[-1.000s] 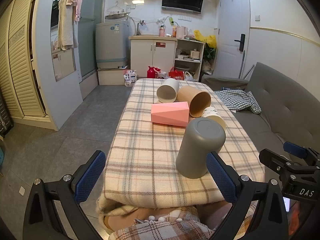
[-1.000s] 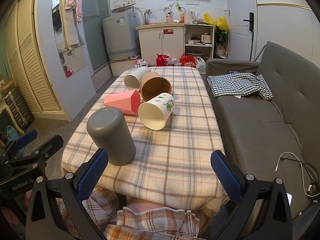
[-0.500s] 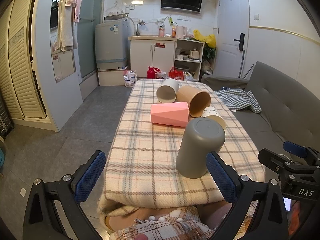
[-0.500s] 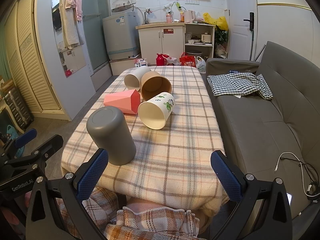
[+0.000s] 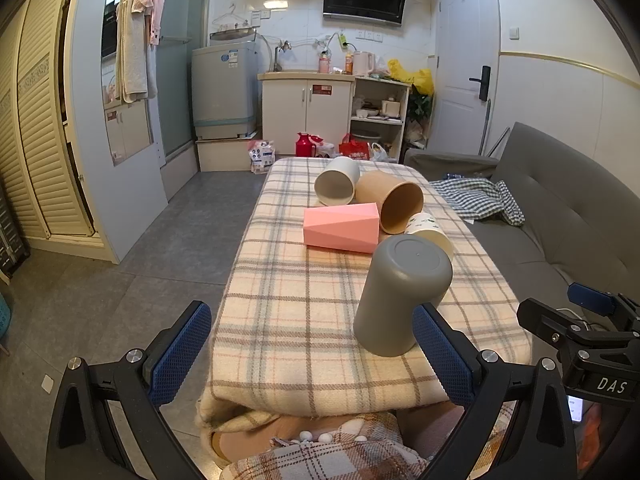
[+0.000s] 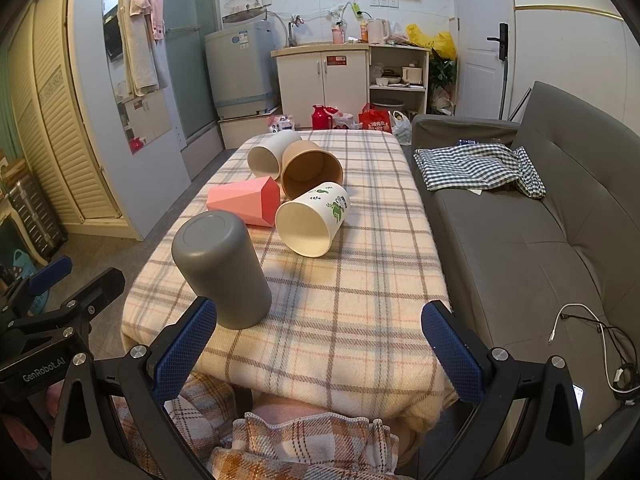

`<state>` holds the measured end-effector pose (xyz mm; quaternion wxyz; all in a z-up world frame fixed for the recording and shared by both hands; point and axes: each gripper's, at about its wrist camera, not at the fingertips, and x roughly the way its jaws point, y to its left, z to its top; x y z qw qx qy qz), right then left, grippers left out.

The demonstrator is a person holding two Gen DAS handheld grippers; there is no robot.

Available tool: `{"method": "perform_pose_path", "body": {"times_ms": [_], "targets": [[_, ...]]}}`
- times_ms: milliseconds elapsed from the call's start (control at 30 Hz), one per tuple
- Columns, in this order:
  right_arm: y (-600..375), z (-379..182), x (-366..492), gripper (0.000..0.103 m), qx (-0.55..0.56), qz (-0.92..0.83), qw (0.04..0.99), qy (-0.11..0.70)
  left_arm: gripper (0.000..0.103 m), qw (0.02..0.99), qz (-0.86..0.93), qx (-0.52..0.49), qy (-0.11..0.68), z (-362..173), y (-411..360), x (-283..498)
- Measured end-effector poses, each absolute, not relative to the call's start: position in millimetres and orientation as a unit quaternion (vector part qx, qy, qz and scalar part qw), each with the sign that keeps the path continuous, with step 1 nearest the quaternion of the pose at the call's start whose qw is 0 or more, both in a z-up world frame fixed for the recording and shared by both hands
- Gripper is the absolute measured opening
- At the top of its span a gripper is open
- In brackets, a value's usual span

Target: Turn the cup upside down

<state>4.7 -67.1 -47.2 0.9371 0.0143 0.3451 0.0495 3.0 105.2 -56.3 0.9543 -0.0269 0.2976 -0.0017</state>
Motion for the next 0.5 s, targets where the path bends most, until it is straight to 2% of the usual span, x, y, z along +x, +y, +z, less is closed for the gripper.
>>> {"method": "perform_pose_path", "body": {"times_ms": [500], "targets": [[-65.5, -52.0, 5.0, 0.103, 0.013, 0.049, 0.935, 0.351, 0.103, 0.954, -0.002, -0.026, 0.298, -56.5, 107.5, 2.8]]}}
